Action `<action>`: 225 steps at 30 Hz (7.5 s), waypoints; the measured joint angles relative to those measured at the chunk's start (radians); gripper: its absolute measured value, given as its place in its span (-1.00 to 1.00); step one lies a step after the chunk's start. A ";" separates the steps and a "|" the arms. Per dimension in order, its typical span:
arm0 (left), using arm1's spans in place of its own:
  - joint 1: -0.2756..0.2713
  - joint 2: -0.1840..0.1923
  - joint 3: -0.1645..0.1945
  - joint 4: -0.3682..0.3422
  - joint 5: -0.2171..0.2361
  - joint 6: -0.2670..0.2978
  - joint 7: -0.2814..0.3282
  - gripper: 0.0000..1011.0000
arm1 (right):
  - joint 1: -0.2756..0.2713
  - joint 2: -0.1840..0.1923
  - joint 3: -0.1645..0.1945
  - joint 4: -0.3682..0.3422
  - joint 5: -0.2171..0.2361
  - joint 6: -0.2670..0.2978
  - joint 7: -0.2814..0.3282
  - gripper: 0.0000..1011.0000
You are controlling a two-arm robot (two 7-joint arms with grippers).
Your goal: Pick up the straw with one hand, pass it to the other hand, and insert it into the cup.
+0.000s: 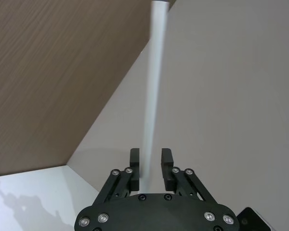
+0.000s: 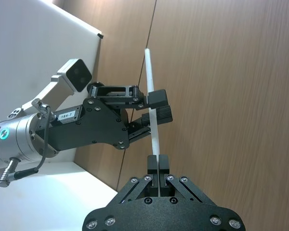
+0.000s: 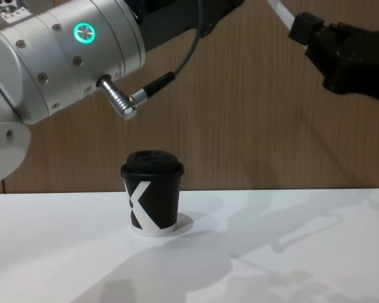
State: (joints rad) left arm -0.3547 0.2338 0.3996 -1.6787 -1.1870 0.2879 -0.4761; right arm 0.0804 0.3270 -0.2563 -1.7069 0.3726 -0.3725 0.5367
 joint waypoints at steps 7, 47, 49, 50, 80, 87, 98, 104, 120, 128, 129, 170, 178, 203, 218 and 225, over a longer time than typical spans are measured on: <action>0.000 0.000 0.000 0.000 0.000 -0.001 0.000 -0.83 | 0.000 0.000 0.000 0.000 0.000 0.000 0.000 -0.96; 0.000 0.000 0.000 0.000 0.000 0.000 -0.001 -0.98 | 0.000 0.000 0.000 0.000 0.000 0.000 0.000 -0.79; 0.000 0.000 0.000 0.000 0.000 0.000 -0.001 -0.98 | 0.000 0.000 0.000 0.000 0.000 0.000 0.000 -0.70; 0.000 0.000 0.000 0.000 0.000 0.000 -0.001 -0.98 | 0.000 0.000 0.000 0.000 0.000 0.000 0.000 -0.62; 0.002 0.011 -0.002 -0.002 0.006 -0.022 0.000 -0.98 | 0.000 0.000 0.000 0.000 0.000 0.000 0.000 0.98; 0.001 0.019 -0.006 -0.002 0.024 -0.053 0.002 -0.98 | 0.000 0.000 0.000 0.000 0.000 0.000 0.000 0.98; -0.009 0.043 -0.002 0.002 0.108 -0.140 0.011 -0.98 | 0.000 0.000 0.000 0.000 0.000 0.000 0.000 0.98; -0.014 0.058 0.006 0.001 0.165 -0.186 0.029 -0.98 | 0.000 0.000 0.000 0.000 0.000 0.000 0.000 0.98; -0.015 0.098 0.025 -0.041 0.385 -0.275 0.164 -0.98 | 0.000 0.000 0.000 0.000 0.000 0.000 0.000 0.98; -0.008 0.114 0.028 -0.067 0.505 -0.297 0.252 -0.98 | 0.000 0.000 0.000 0.000 0.000 0.000 0.000 0.98; -0.006 0.116 0.028 -0.072 0.525 -0.299 0.268 -0.98 | 0.000 0.000 0.000 0.000 0.000 0.000 0.000 0.98; -0.005 0.129 0.041 -0.041 0.866 -0.294 0.474 -0.98 | 0.000 0.000 0.000 0.000 0.000 0.000 0.000 0.98; -0.031 0.112 0.060 0.015 0.908 -0.295 0.474 -0.98 | 0.000 0.000 0.000 0.000 0.000 0.000 0.000 0.98; -0.073 0.065 0.079 0.145 0.964 -0.302 0.460 -0.98 | 0.000 0.000 0.000 0.000 0.000 0.000 0.000 0.98; -0.083 0.039 0.075 0.197 0.958 -0.279 0.436 -0.98 | 0.000 0.000 0.000 0.000 0.000 0.000 0.000 0.98; -0.088 0.027 0.071 0.216 0.953 -0.276 0.425 -0.98 | 0.000 0.000 0.000 0.000 0.000 0.000 0.000 0.98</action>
State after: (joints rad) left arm -0.4429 0.2605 0.4702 -1.4624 -0.2336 0.0122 -0.0508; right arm 0.0804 0.3270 -0.2563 -1.7069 0.3727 -0.3724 0.5367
